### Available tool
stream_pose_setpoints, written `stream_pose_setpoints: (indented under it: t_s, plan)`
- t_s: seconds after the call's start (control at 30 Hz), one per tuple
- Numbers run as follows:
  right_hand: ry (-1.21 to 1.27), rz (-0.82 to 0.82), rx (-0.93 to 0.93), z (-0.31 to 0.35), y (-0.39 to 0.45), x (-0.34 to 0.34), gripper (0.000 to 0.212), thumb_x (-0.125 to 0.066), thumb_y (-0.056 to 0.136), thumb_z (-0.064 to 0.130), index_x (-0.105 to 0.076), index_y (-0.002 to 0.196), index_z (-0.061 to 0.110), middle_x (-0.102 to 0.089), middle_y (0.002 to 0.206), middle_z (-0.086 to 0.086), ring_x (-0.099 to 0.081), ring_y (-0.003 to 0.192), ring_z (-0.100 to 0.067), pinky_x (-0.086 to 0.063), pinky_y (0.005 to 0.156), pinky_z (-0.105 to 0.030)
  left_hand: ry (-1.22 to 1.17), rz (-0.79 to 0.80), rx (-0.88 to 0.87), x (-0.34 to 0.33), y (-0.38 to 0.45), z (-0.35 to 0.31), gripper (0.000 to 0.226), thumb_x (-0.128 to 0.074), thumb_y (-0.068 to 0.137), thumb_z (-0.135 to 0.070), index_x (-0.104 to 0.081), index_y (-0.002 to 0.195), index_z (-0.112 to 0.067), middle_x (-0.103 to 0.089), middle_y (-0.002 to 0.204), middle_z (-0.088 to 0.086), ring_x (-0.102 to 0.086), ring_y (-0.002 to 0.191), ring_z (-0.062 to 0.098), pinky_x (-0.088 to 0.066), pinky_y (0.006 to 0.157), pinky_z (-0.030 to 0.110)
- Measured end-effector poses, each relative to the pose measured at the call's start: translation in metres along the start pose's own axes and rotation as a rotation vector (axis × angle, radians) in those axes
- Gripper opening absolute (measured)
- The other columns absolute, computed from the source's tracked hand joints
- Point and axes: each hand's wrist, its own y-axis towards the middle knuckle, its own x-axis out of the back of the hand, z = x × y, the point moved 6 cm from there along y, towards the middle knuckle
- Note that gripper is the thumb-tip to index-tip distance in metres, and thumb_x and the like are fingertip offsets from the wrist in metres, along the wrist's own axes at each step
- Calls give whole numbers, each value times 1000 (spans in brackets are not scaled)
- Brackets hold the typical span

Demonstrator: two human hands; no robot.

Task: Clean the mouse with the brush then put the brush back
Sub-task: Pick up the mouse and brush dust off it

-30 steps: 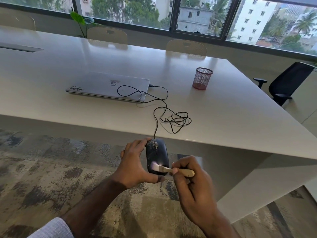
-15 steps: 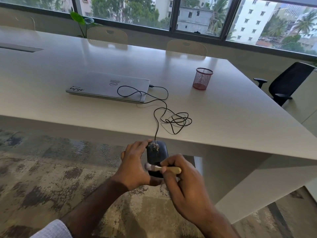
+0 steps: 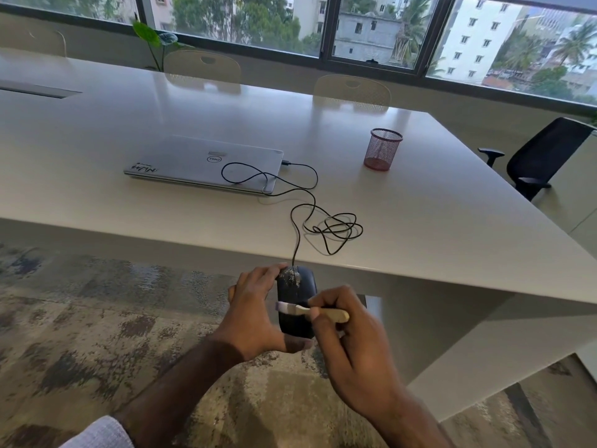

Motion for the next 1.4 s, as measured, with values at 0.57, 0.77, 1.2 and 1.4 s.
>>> stream_pose_setpoints:
  t_s: [0.57, 0.77, 1.2, 1.4]
  plan:
    - [56, -95, -2, -3, -4, 6, 5, -53, 95, 31, -56, 97, 34, -56, 79, 25, -54, 66, -2, -36, 62, -19, -18, -12, 6, 2, 2, -1, 133, -81, 33, -70, -35, 152, -35, -40, 135, -19, -27, 119, 0, -29, 100, 31]
    - [-55, 21, 13, -3, -3, -1, 6, -52, 96, 29, -54, 94, 35, -54, 80, 27, -54, 72, -2, -36, 65, -16, -11, -10, -10, 1, 0, -5, 131, -79, 34, -72, -37, 152, -32, -42, 134, -15, -31, 121, 5, -28, 99, 32]
    - [-3, 7, -17, -6, -5, 0, 6, -53, 97, 29, -55, 94, 34, -56, 77, 22, -55, 68, -7, -35, 61, -15, -27, -7, -17, 4, -3, -11, 129, -82, 35, -68, -37, 151, -34, -43, 135, -15, -32, 120, 4, -29, 101, 34]
    - [201, -51, -51, -12, -5, 10, 7, -56, 95, 27, -59, 91, 32, -63, 80, 12, -57, 70, -8, -44, 62, -18, -26, -15, -1, 6, -3, -8, 126, -82, 34, -65, -39, 148, -36, -43, 133, -15, -36, 122, 11, -34, 99, 35]
